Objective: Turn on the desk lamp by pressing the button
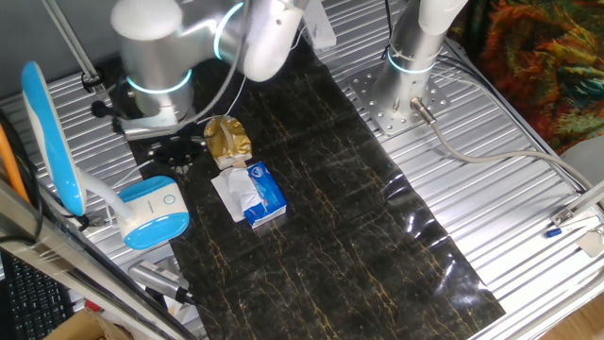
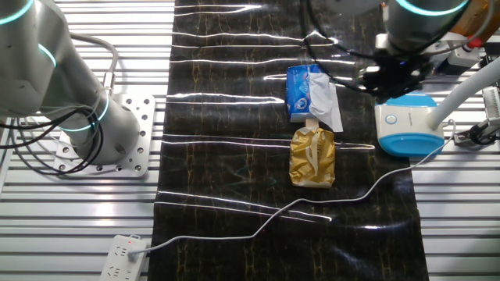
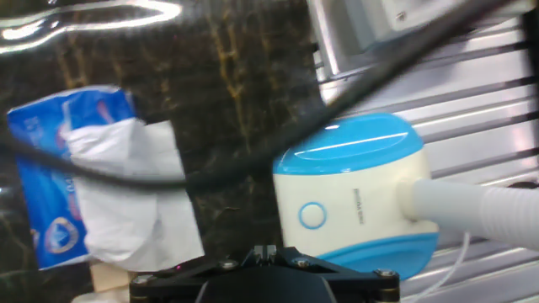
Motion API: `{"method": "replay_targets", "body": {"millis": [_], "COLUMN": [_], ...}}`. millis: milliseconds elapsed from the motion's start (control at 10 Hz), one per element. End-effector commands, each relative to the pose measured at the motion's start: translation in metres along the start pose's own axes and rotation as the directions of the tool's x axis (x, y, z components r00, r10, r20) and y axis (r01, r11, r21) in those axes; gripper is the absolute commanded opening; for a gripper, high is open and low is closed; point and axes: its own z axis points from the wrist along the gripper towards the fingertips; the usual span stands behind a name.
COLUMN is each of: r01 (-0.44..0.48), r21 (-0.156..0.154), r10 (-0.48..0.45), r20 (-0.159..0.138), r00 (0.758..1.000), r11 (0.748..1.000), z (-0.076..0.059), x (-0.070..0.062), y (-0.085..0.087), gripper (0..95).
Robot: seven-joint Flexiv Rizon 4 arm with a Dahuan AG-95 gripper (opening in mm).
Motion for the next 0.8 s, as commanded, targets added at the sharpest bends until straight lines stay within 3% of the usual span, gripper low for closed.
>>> {"method": "replay_targets", "body": {"millis": [100,200,300,400,600,700,800], "r01": [0.001,0.003,0.005,0.002,-0.004,-0.006,-0.005], "r21": [0.009,0.011,0.01,0.008,0.008,0.008,0.008], "r10": [-0.001,-0.004,-0.005,-0.003,0.003,0.005,0.005], "r20": [0.005,0.016,0.018,0.03,0.055,0.059,0.059], "r00": [1.0,1.0,1.0,1.0,0.998,0.998,0.998], "r11": [1.0,1.0,1.0,1.0,1.0,1.0,1.0], "z": [0.01,0.021,0.024,0.039,0.048,0.049,0.049], "x": [-0.003,-0.003,-0.003,0.0,0.004,0.004,0.004], "y": [-0.008,-0.009,-0.009,-0.008,-0.008,-0.008,-0.008], "gripper": [0.0,0.0,0.0,19.0,19.0,38.0,38.0]}}
